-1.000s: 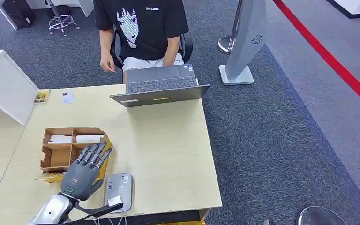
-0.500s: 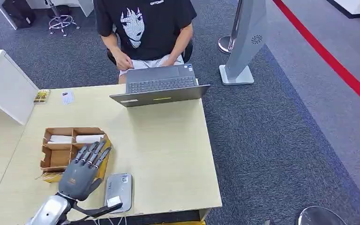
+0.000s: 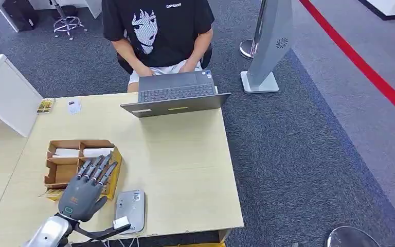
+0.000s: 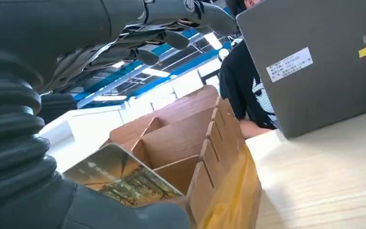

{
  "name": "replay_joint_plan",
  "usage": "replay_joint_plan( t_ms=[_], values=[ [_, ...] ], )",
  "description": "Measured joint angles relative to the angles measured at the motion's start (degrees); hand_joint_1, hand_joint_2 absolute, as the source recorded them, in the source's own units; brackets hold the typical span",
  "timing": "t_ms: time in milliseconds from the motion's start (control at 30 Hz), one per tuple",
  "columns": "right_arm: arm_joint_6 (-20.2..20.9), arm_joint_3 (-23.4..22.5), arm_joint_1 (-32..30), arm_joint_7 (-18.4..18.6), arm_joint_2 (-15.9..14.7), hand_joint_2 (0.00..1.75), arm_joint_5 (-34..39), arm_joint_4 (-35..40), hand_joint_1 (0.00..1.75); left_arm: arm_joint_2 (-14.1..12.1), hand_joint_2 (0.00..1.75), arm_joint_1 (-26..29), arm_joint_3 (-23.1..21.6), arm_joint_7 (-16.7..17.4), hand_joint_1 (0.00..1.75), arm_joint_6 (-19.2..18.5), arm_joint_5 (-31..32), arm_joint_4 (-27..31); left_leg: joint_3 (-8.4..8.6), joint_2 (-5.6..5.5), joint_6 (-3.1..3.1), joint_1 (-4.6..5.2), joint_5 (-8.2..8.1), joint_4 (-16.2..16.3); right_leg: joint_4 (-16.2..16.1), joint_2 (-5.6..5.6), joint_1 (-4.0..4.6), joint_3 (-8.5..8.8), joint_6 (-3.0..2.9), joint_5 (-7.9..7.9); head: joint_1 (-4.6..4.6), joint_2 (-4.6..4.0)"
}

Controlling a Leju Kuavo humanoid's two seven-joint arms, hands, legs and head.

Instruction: Pass the card to the sensor for recognition and then transmit it.

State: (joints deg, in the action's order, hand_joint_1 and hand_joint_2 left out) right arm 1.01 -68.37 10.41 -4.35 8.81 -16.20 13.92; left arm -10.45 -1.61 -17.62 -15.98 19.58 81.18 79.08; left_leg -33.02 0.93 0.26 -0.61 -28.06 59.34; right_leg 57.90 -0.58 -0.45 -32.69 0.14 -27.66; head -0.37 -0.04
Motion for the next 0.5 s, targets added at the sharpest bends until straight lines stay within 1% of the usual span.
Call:
replay_joint_plan(
  t_ms=[267,367,500],
  values=[
    [0.0,0.0,-0.1,0.0,0.0,1.75,0.0,0.0,0.00,-0.5,1.75,0.3,0.1,0.1,0.00,-0.2,-0.3,0.0,0.00,0.00,0.00,0.00,0.00,0.0,0.0,0.00,0.00,0.00,0.00,0.00,0.00,0.00],
    [-1.2,-0.1,-0.2,-0.4,0.0,1.75,0.4,0.1,0.00,-0.7,1.75,0.5,0.2,0.4,0.00,-0.4,-0.3,0.0,0.00,0.00,0.00,0.00,0.00,0.0,0.0,0.00,0.00,0.00,0.00,0.00,0.00,0.00],
    [-1.2,-0.2,-0.9,-0.9,0.1,1.75,0.5,0.4,0.00,-1.1,1.75,1.0,0.5,0.5,0.00,-0.4,-0.3,0.0,-0.01,0.00,0.00,0.00,0.00,0.0,0.0,0.00,0.00,0.00,0.00,-0.01,-0.02,0.00]
  ],
)
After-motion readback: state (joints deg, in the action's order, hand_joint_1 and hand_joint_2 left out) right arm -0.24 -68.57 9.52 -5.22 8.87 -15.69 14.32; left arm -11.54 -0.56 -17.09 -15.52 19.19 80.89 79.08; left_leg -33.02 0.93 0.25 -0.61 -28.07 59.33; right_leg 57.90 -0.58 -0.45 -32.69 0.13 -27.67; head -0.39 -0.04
